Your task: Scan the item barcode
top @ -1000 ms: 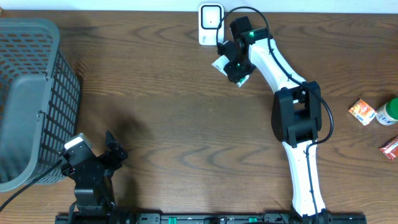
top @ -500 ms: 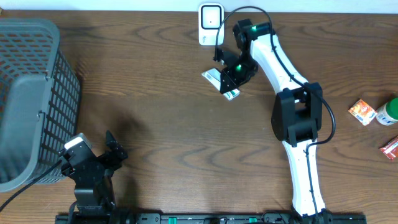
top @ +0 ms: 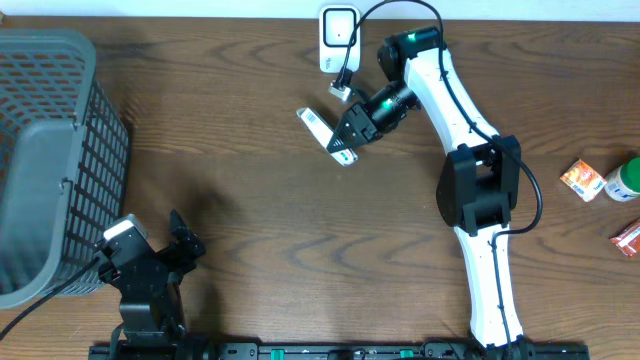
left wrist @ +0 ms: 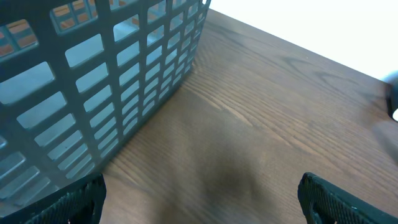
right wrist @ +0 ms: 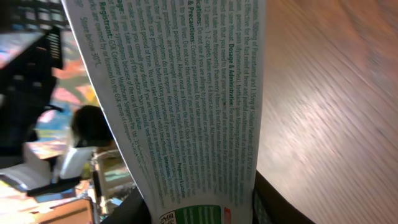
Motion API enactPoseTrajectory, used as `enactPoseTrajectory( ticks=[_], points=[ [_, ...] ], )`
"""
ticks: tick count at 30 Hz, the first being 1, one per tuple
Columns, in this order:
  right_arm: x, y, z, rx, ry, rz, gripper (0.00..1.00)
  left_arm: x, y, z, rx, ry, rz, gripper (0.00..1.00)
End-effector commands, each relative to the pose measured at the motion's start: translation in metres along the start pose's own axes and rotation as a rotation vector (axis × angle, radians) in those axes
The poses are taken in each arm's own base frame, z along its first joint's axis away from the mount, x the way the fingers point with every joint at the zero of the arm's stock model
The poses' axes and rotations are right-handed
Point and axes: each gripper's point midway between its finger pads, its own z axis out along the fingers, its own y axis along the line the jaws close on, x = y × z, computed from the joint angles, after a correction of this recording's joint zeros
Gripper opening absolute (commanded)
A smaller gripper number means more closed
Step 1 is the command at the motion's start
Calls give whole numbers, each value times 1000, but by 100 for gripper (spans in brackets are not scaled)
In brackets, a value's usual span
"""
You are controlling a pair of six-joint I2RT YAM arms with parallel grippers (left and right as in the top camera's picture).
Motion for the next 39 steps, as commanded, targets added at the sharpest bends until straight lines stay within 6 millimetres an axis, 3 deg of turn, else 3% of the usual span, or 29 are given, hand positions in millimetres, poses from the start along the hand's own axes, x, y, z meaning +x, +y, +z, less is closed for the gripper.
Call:
enactPoseTrajectory(
  ticks=[1,4,6,8,17,26,31,39],
  points=[
    [-12,18,-1,-68,-53,-63,30,0,1,0,-6,-4,-5,99],
    [-13,-1,0,27,-33,-49,28,0,1,0,-6,-4,-5,99],
    [-21,-25,-3,146,-42,4,28,0,1,0,-6,-4,-5,99],
    [-36,-52,-9,291,-88,63,30,0,1,0,-6,-4,-5,99],
    [-90,-119,-50,774,-270,28,33,0,1,0,-6,-4,-5,99],
    [-121,-145,-107,1237,-367,-65,28,0,1,0,-6,-4,-5,99],
    [-138,-143,-139,1433,-427,-118,24,0,1,0,-6,-4,-5,98],
    [-164,-133,-180,1653,-511,-220,35,0,1,0,-6,-3,-5,99]
  ],
)
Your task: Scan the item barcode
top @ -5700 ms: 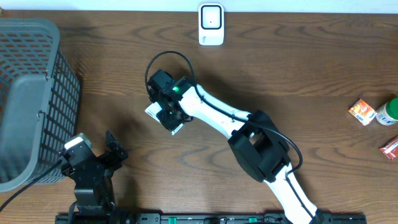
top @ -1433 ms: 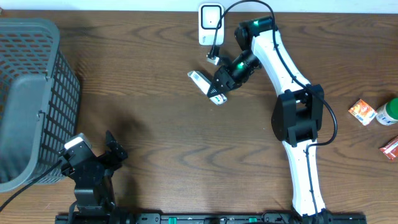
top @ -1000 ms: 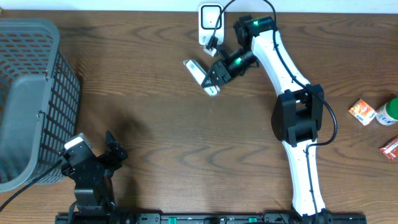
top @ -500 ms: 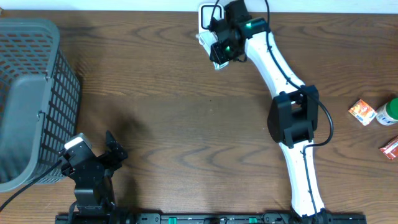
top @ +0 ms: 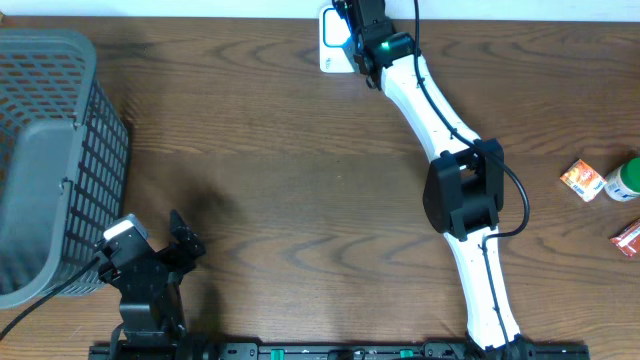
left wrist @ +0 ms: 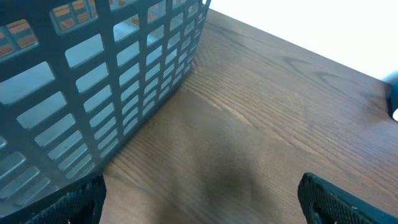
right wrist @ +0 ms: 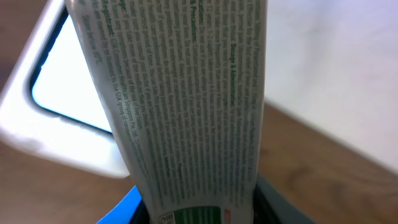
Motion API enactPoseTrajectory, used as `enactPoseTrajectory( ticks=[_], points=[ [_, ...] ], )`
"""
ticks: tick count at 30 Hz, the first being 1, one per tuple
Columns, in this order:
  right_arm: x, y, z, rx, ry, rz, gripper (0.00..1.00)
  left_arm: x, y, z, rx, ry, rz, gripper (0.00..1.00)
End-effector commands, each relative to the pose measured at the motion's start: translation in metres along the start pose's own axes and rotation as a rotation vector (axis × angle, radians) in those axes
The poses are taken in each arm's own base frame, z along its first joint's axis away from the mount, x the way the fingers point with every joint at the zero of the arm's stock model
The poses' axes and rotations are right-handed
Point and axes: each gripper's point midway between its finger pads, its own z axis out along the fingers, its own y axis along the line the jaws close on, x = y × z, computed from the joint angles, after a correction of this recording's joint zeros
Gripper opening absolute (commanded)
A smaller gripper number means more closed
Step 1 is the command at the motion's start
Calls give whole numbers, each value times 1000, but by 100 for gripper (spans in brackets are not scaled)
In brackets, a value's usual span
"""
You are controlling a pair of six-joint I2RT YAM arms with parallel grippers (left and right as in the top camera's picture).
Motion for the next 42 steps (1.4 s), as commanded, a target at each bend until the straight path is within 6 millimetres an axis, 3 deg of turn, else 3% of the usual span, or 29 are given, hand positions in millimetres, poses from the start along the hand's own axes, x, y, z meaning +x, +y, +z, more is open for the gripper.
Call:
enactPoseTrajectory(
  ticks=[1,4,8,16,20,30,42],
  points=[
    [-12,-25,-4,162,-23,-62,34,0,1,0,-6,-4,-5,98],
    [-23,-31,-5,211,-63,-74,34,0,1,0,-6,-4,-5,99],
    [-32,-22,-6,220,-95,-97,33,0,1,0,-6,-4,-5,98],
    [-18,-2,22,425,-48,-316,31,0,1,0,-6,-3,-5,99],
    [-7,8,34,427,-19,-363,31,0,1,0,-6,-4,-5,99],
    [-1,-25,30,547,64,-468,31,0,1,0,-6,-4,-5,99],
    [11,-23,28,537,139,-546,32,0,1,0,-6,-4,-5,99]
  ],
)
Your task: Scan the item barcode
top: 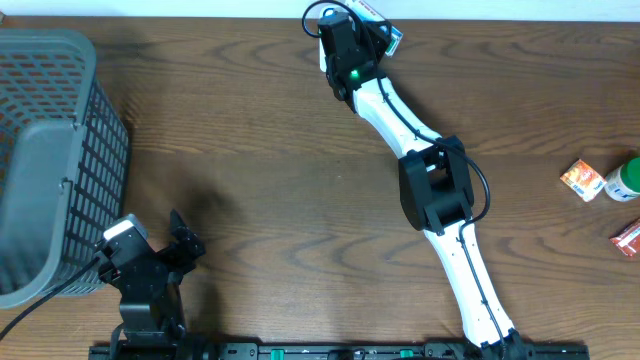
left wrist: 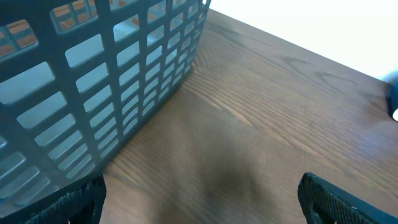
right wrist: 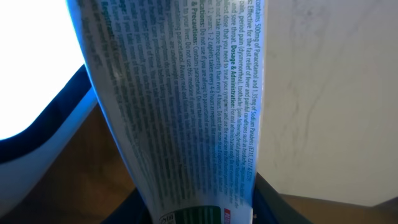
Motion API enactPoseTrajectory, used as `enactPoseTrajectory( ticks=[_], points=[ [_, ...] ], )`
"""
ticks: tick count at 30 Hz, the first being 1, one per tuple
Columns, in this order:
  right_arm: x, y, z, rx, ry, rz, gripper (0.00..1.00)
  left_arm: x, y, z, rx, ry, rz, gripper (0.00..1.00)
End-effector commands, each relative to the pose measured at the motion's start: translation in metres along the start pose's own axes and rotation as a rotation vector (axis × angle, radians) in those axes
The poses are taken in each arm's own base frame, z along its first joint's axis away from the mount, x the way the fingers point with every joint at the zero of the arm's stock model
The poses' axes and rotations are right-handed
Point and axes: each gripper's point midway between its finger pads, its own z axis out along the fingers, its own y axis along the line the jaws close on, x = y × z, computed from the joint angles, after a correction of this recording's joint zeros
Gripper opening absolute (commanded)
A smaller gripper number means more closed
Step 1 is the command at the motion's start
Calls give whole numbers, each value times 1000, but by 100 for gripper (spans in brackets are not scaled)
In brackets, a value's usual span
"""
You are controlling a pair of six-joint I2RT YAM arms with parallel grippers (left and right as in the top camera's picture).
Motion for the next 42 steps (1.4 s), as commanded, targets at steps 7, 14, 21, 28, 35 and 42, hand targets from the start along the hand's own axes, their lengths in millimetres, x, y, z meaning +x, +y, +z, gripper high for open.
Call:
enactPoseTrajectory(
  ticks=[7,14,21,28,35,42],
  points=[
    [-5,-43,-24,36,1,97,30,0,1,0,-6,-4,-5,99],
    [20,-95,-74,-145,17,270,31,0,1,0,-6,-4,-5,99],
    [133,-106,-68,-339,332,470,25,0,1,0,-6,-4,-5,98],
    [289,-104,-13,-383,757,693,30,0,1,0,-6,-4,-5,99],
    [428,-65,10,-519,1059,937,27,0,1,0,-6,-4,-5,99],
    [472,-61,12,-644,1099,1206,99,0,1,0,-6,-4,-5,99]
  ],
)
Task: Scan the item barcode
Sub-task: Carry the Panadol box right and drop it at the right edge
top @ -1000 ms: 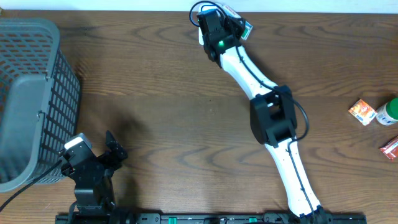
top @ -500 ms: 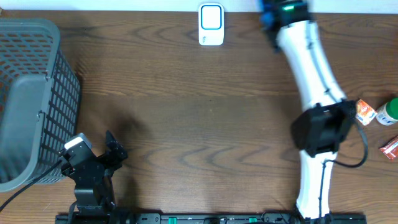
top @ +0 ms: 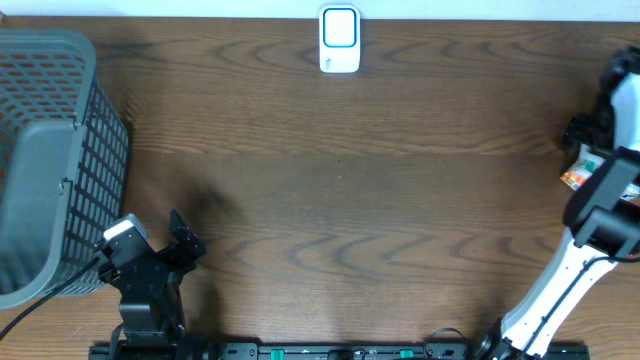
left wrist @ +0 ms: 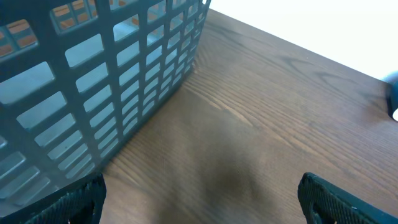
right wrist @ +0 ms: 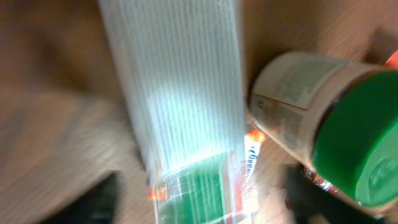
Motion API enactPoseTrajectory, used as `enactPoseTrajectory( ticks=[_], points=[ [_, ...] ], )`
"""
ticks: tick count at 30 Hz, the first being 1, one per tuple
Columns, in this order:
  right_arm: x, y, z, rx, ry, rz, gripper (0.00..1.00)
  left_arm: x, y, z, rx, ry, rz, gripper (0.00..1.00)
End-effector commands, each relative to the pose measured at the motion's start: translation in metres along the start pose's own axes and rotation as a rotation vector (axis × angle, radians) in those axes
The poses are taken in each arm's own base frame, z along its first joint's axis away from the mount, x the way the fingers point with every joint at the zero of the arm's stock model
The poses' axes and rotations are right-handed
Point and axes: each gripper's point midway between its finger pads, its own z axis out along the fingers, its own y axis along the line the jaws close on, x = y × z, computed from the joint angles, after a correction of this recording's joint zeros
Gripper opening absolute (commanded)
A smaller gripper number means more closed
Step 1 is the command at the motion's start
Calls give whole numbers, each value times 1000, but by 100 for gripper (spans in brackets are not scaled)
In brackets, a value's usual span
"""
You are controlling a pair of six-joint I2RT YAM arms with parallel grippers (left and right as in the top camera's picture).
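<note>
The white medicine box [right wrist: 180, 124] with fine print and a green band lies blurred on the wood at the table's right edge, next to a green-capped bottle [right wrist: 348, 143]. My right gripper [right wrist: 199, 205] stands over the box, its dark fingers [right wrist: 102, 199] spread wider than the box and apart from its sides. From overhead the right arm [top: 600, 130] covers that spot. The white barcode scanner [top: 340, 38] sits at the far middle edge. My left gripper [left wrist: 199, 205] is open low over bare wood at the front left.
A grey slotted basket [top: 40, 150] fills the left side, close to the left gripper. An orange packet [top: 574, 178] lies by the right arm's wrist. A red-striped item [right wrist: 323, 182] pokes out under the bottle.
My right arm has gone from the scanner at the far middle to the table's right edge. The box, then gripped in front of the scanner, now lies by the bottle with the fingers spread.
My right gripper held the box above the table near the scanner. Then it held the box against the scanner's window, and then close over it. Now the box is down at the right edge among the other items. The left arm stayed still.
</note>
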Motion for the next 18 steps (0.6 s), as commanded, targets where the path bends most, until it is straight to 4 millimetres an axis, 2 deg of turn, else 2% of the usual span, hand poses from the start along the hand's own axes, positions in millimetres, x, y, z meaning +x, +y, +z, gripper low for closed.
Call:
enactPoseTrajectory(
  ticks=[1,4,7,9,12,13,15,18],
  points=[
    [-4,20,-17,-251,8,84,99,0,1,0,-6,-3,-5,99],
    [-12,37,-63,-468,-33,100,99,0,1,0,-6,-3,-5,99],
    [-14,53,-129,-656,-108,76,99,0,1,0,-6,-4,-5,99],
    [-6,68,-176,-788,-152,39,99,0,1,0,-6,-4,-5,99],
    [21,92,-256,-1009,-224,-55,99,0,1,0,-6,-4,-5,99],
    [27,96,-271,-1048,-238,-78,99,0,1,0,-6,-4,-5,99],
    [53,111,-317,-1153,-275,-156,99,0,1,0,-6,-4,-5,99],
    [87,127,-360,-1199,-317,-234,99,0,1,0,-6,-3,-5,98]
  ],
)
